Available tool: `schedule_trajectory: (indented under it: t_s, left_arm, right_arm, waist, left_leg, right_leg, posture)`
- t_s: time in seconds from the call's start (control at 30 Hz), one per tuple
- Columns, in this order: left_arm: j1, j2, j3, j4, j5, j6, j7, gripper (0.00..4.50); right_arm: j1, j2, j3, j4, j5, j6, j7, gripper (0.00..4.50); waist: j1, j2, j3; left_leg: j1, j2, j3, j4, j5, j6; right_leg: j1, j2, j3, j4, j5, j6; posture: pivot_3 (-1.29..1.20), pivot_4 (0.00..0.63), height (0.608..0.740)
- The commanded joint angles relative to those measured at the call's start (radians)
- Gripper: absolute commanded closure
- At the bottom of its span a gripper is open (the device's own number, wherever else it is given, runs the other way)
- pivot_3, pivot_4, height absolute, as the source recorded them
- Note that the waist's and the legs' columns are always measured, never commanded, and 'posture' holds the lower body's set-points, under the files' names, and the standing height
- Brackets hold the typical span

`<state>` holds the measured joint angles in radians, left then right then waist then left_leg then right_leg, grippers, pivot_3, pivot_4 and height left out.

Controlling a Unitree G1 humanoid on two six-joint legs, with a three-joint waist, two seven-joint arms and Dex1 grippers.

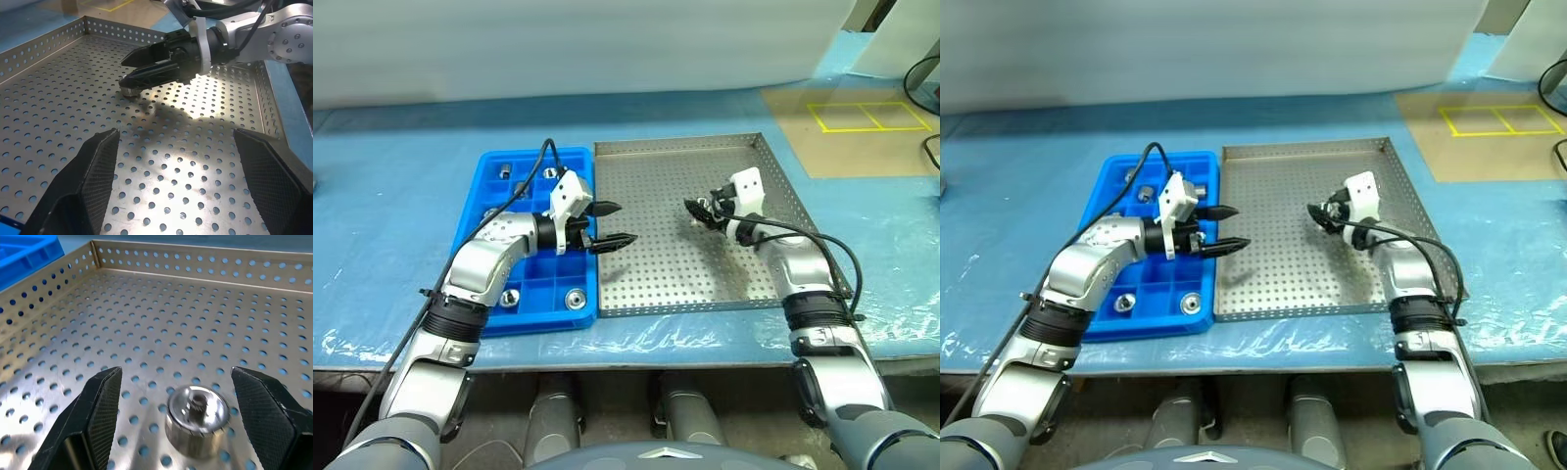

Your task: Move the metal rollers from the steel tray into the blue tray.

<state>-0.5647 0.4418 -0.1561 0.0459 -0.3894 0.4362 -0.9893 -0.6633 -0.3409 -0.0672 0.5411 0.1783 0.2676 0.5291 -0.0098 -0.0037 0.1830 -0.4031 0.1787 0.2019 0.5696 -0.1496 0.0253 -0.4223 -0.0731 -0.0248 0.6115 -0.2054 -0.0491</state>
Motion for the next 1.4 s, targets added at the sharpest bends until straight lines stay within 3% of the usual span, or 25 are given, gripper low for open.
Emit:
schedule_trajectory:
  t_s: [0.03,0.23,0.4,0.5,0.63,0.83,0.97,1.23,1.4]
  left_arm:
    - [0.015,0.016,0.024,-0.041,-0.004,0.001,0.002,0.56]
    - [0.042,0.027,0.032,-0.067,-0.009,0.008,0.012,0.56]
    - [0.051,0.032,0.037,-0.069,-0.008,0.006,0.016,0.56]
    - [0.053,0.032,0.035,-0.075,-0.007,0.008,0.018,0.56]
    - [0.051,0.033,0.035,-0.074,-0.006,0.009,0.019,0.56]
    - [0.053,0.049,0.052,-0.067,-0.011,0.006,0.012,0.56]
    - [0.059,0.083,0.09,-0.072,-0.015,0.009,0.019,0.56]
    - [0.157,0.183,0.188,-0.144,-0.023,-0.004,0.02,0.56]
    - [0.227,0.213,0.259,-0.218,-0.044,0.039,0.088,0.56]
  right_arm:
    - [-0.058,-0.003,-0.032,0.133,-0.015,-0.07,-0.044,0.85]
    - [-0.086,-0.023,-0.032,0.297,-0.051,-0.161,-0.079,0.85]
    - [-0.077,-0.006,-0.011,0.32,-0.056,-0.2,-0.054,0.85]
    - [-0.068,0.004,-0.004,0.308,-0.055,-0.21,-0.036,1.47]
    - [-0.065,0.004,0.001,0.305,-0.069,-0.202,-0.05,2.8]
    - [-0.053,-0.002,0.01,0.259,-0.075,-0.194,-0.032,2.82]
    - [-0.044,0.014,0.027,0.084,-0.032,-0.12,0.047,2.82]
    - [-0.011,0.026,0.193,-0.385,0.082,0.107,0.34,2.82]
    - [-0.054,0.068,0.288,-0.449,0.103,0.155,0.434,2.82]
  waist:
    - [0.005,0.0,0.0]
    - [0.025,0.0,0.0]
    - [0.027,0.0,0.0]
    - [0.027,0.0,0.0]
    - [0.025,0.0,0.0]
    - [0.025,0.0,0.0]
    - [0.024,0.0,0.0]
    - [0.034,0.001,0.0]
    - [0.065,0.0,0.0]
  left_leg:
    - [0.0,0.0,0.0,0.001,0.0,0.001]
    - [-0.001,0.0,0.0,0.002,-0.001,0.001]
    - [0.001,0.001,0.0,0.003,-0.001,0.001]
    - [0.001,0.001,0.0,0.003,-0.001,0.001]
    - [0.001,0.001,0.0,0.003,-0.001,0.001]
    - [0.001,0.001,0.001,0.003,-0.001,0.001]
    - [0.0,0.001,0.001,0.002,-0.001,0.001]
    - [0.0,0.002,0.001,-0.002,-0.001,0.0]
    - [0.0,0.002,0.001,-0.006,0.0,0.0]
  right_leg:
    - [0.0,0.0,0.0,0.0,0.0,0.0]
    - [0.001,0.0,0.0,0.0,0.0,0.0]
    - [0.002,-0.001,0.0,0.002,0.0,0.0]
    - [0.002,0.0,0.0,0.002,0.0,0.0]
    - [0.002,0.0,0.0,0.002,0.0,0.0]
    - [0.001,0.0,0.0,0.002,0.0,0.0]
    - [0.0,0.0,0.0,0.002,0.0,0.0]
    - [-0.002,0.0,-0.001,0.001,0.0,-0.001]
    - [-0.002,0.0,-0.001,-0.002,-0.001,-0.001]
  posture:
    - [-0.17,0.15,0.74]
    - [-0.15,0.15,0.74]
    - [-0.15,0.15,0.74]
    - [-0.15,0.15,0.74]
    - [-0.15,0.15,0.74]
    - [-0.14,0.15,0.74]
    - [-0.13,0.15,0.74]
    - [-0.03,0.15,0.74]
    - [0.09,0.15,0.74]
